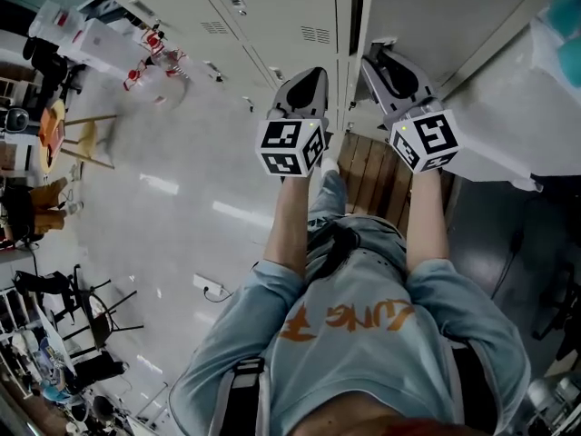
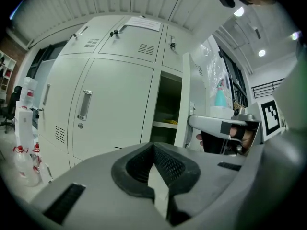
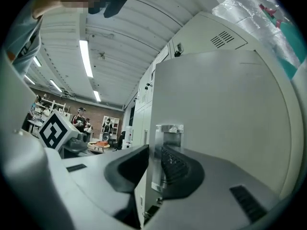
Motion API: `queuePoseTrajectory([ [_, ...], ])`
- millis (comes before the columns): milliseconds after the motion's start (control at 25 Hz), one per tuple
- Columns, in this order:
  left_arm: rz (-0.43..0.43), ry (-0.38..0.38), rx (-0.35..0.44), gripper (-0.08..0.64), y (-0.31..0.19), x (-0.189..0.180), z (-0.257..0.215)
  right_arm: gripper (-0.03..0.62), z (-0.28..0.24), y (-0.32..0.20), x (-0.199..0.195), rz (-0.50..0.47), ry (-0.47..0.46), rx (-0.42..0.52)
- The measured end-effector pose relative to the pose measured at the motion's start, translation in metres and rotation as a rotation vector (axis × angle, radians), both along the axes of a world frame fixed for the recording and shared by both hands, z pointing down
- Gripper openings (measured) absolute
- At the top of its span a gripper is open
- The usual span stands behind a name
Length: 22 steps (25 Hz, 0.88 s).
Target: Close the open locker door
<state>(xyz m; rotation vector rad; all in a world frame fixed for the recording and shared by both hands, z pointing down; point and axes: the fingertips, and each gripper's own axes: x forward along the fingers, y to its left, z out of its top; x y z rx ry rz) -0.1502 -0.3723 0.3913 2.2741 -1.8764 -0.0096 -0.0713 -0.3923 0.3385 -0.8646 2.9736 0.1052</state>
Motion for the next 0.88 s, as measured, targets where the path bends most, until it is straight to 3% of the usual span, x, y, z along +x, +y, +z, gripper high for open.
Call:
queuePoseTrajectory([
  [280,-0.009,-0.011,-0.013,0.018,-0.032,-0.014,0.000,0.066,-0.001,-0.038,-0.017,0.033,-0.017,-0.005],
  [880,0.003,-0.019,-0.027,0.018,-0.086,-0.031,0.003,0.052,0.001,-0.107,-0.035,0.259,0.010,-0.037],
])
